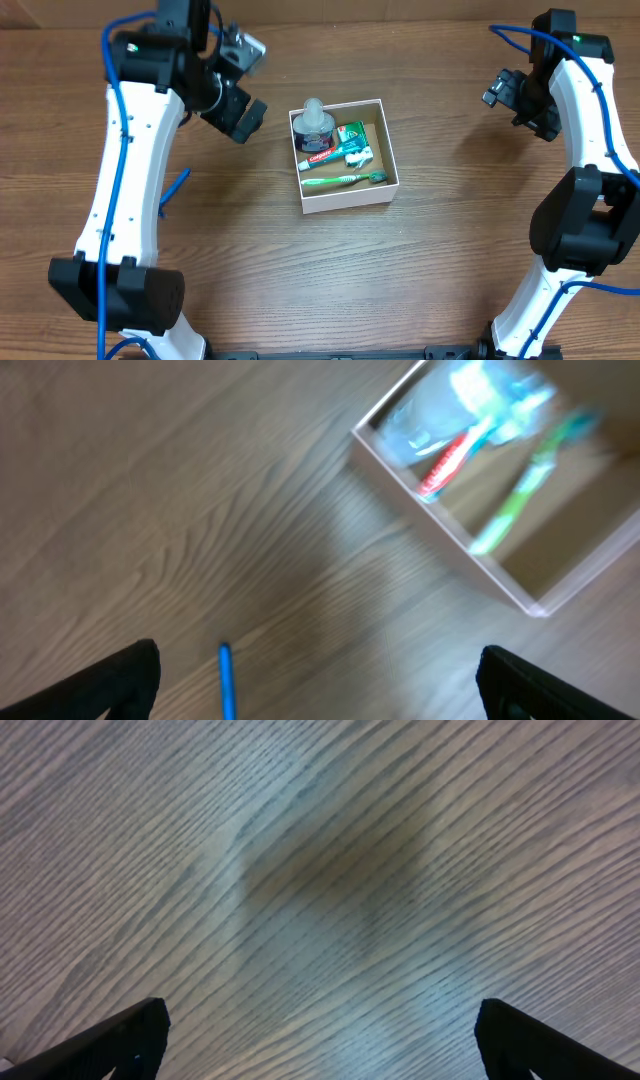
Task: Pack container
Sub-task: 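Lower the toothpaste tube into the box with the left gripper, release, then reach the left gripper to the blue razor and grasp it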
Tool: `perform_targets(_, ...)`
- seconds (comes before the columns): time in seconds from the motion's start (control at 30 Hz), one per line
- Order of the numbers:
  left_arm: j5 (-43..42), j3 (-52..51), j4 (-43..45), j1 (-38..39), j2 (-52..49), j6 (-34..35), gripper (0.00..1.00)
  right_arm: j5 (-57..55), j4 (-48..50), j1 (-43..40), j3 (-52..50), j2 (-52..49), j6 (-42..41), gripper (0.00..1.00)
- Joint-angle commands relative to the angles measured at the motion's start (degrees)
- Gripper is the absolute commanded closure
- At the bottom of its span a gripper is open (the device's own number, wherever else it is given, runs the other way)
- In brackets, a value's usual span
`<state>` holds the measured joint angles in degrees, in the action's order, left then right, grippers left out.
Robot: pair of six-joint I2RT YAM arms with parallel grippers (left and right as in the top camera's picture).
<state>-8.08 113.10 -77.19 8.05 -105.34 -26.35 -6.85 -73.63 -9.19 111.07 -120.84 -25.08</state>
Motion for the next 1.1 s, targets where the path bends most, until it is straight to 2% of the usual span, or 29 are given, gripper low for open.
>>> perform_targets(0.0, 8.39, -11.17, 4.42, -2.80, 0.35, -1.27, 0.00, -0.63, 0.11, 0.11, 0.24, 0.50, -0.28, 0.00)
perform_targets(0.07, 7.37, -19.98, 8.26, -7.43, 0.35, -1.25, 0.00, -0.63, 0.11, 0.11, 0.24, 0.50, -0.26, 0.00)
perform_targets(0.17, 0.90, -28.85, 13.49, -14.25, 0.35, -0.07, 0.00, -0.63, 0.11, 0.11, 0.24, 0.50, -0.26, 0.00)
perform_targets(0.23, 1.03, -32.76, 17.11, -18.18, 0.35, 3.17, 0.00, -0.63, 0.11, 0.11, 0.24, 0.50, -0.26, 0.00)
perform_targets(0.3, -0.07, -35.08, 18.80, -21.20, 0.35, 3.63, 0.00, -0.63, 0.11, 0.11, 0.24, 0.50, -0.26, 0.00)
perform_targets(0.53, 5.35, -37.62, 18.32, -21.64, 0.13, 3.72, 0.00, -0.63, 0.11, 0.11, 0.24, 0.50, -0.26, 0.00)
perform_targets(0.63, 10.14, -40.04, 23.61, -21.66, -0.22, 3.89, 0.00, -0.63, 0.11, 0.11, 0.24, 0.50, -0.26, 0.00)
perform_targets(0.8, 9.92, -42.07, 32.57, -21.64, -0.39, 3.65, 0.01, -0.63, 0.11, 0.11, 0.24, 0.50, -0.26, 0.00)
perform_targets(0.87, 6.47, -43.63, 35.58, -21.53, -0.42, 3.65, 0.14, -0.63, 0.11, 0.11, 0.24, 0.50, -0.28, 0.00)
perform_targets(0.97, 5.75, -45.48, 36.96, -21.53, -0.42, 3.69, 0.18, -0.63, 0.11, 0.11, 0.24, 0.50, -0.26, 0.00)
perform_targets(1.07, 5.68, -45.90, 35.39, -21.53, -0.42, 7.26, 0.21, -0.63, 0.11, 0.11, 0.24, 0.50, -0.26, 0.00)
